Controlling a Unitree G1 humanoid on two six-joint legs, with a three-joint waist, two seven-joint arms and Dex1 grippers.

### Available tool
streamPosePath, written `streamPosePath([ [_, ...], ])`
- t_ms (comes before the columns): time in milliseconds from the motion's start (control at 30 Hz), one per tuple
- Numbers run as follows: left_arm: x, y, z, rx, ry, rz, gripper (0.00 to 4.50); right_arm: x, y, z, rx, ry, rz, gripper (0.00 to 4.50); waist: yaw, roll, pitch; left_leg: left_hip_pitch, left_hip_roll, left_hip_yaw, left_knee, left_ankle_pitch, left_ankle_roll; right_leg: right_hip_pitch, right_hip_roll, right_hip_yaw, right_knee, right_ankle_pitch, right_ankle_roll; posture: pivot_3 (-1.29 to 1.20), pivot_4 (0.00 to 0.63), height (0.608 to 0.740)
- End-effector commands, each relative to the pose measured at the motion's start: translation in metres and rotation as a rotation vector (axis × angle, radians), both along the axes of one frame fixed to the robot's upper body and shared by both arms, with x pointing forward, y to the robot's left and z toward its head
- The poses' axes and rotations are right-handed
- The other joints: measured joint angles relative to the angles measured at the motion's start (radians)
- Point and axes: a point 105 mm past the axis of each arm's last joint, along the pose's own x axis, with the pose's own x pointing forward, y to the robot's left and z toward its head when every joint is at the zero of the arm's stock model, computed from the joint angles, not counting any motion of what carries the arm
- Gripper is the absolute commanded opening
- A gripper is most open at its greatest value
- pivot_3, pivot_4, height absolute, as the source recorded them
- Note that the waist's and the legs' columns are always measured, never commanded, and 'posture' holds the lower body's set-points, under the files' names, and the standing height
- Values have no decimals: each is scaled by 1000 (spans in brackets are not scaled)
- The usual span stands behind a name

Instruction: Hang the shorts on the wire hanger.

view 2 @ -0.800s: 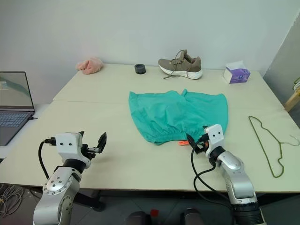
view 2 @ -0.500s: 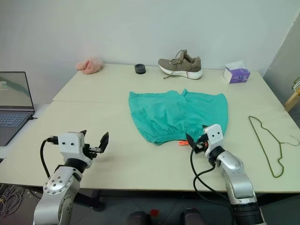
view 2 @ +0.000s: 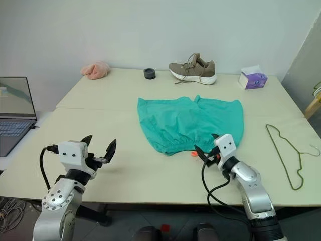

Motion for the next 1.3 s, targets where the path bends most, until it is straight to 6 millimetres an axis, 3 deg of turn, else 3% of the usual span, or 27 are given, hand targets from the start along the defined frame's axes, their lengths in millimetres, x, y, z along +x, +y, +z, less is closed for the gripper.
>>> streamPosePath([
  [33,-6,-2,14,-22,-59,-50,4129,-7,11,22,-14,-88,92,4473,0,0,0,0,0,0,0,0,0,0,0,0,0,0,0,53,83,740],
  [133,-9,-4,12,-47,-42,-89,4478,-13,18,24,-38,-83,172,4500,-1,0,0,0,0,0,0,0,0,0,0,0,0,0,0,49,85,740],
  [367,-23,-1,6,-14,90,-292,4491,-27,47,22,-169,-49,407,4500,-11,1,2,1,2,0,0,0,0,0,2,0,1,-2,-2,29,91,740],
  [533,-24,14,10,75,149,-360,4491,-10,83,8,-219,15,434,4500,-13,1,4,3,7,0,0,0,0,0,7,-1,2,-4,-6,35,89,740],
  [733,-23,17,17,121,167,-402,4491,4,120,-14,-295,82,432,4500,-9,2,5,3,13,0,-1,0,0,-1,12,-4,5,-5,-15,42,86,740],
  [967,-22,14,20,135,170,-413,4491,32,132,-27,-337,122,333,4500,-11,3,5,3,14,0,-1,-1,-2,-2,11,-4,5,-5,-16,45,88,740],
  [1067,-21,10,21,137,167,-418,4500,41,128,-34,-386,133,300,3877,-12,3,6,3,14,0,-1,-1,-2,-2,11,-4,5,-5,-16,47,89,740],
  [1300,-19,4,20,143,165,-433,4500,41,125,-32,-395,109,298,1463,-11,4,6,3,14,0,-1,-1,-2,-2,11,-4,6,-5,-16,26,89,740],
])
